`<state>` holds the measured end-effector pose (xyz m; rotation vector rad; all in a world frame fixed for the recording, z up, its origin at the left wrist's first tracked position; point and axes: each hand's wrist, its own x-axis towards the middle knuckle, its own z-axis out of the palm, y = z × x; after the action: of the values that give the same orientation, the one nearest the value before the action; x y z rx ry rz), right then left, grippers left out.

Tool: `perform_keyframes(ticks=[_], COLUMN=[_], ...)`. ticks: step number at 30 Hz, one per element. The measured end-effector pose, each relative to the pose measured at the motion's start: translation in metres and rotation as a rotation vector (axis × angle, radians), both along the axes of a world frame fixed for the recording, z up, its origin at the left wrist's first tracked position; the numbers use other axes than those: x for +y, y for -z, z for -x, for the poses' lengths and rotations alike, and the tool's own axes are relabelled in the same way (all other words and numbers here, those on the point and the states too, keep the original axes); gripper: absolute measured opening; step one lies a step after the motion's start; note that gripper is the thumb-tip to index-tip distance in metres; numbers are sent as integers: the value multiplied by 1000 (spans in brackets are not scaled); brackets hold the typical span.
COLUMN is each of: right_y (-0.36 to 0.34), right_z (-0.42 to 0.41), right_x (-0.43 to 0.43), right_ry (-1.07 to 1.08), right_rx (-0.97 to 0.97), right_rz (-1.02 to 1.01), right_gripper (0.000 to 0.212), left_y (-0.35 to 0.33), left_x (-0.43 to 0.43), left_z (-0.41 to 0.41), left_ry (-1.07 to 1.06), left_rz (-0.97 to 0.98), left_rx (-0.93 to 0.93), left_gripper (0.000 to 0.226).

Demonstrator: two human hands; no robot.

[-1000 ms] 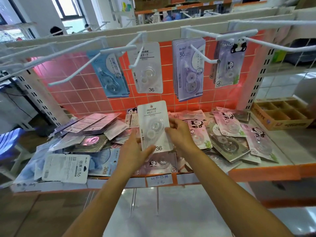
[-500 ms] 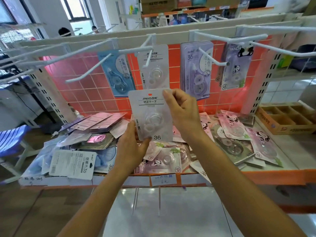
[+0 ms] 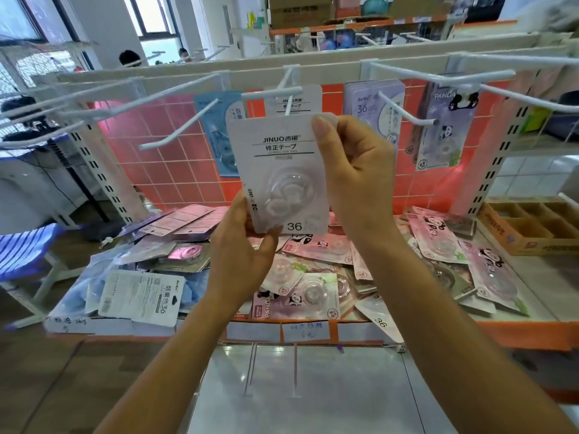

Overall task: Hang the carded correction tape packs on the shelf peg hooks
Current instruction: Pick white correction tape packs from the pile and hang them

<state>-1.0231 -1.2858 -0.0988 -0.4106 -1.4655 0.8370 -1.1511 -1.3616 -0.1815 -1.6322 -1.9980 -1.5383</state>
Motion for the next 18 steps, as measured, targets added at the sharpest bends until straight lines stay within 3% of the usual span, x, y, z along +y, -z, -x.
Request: perform_keyframes(ticks=[9,13,18], right_y=[2,10,9], right_z=[7,14,27], right_x=[9,24,54], right_ry=[57,69,246], right_rx=[-56,-170,-378], right_rz=[5,73,43], right_gripper=[24,12,18], left_y=[2,3,-2], left_x=[5,15,49], left_z=[6,13,26], left_ry=[49,24,-11], left_rz=[-4,20,66], left_rx=[31,79,142], left_gripper=[49,55,65])
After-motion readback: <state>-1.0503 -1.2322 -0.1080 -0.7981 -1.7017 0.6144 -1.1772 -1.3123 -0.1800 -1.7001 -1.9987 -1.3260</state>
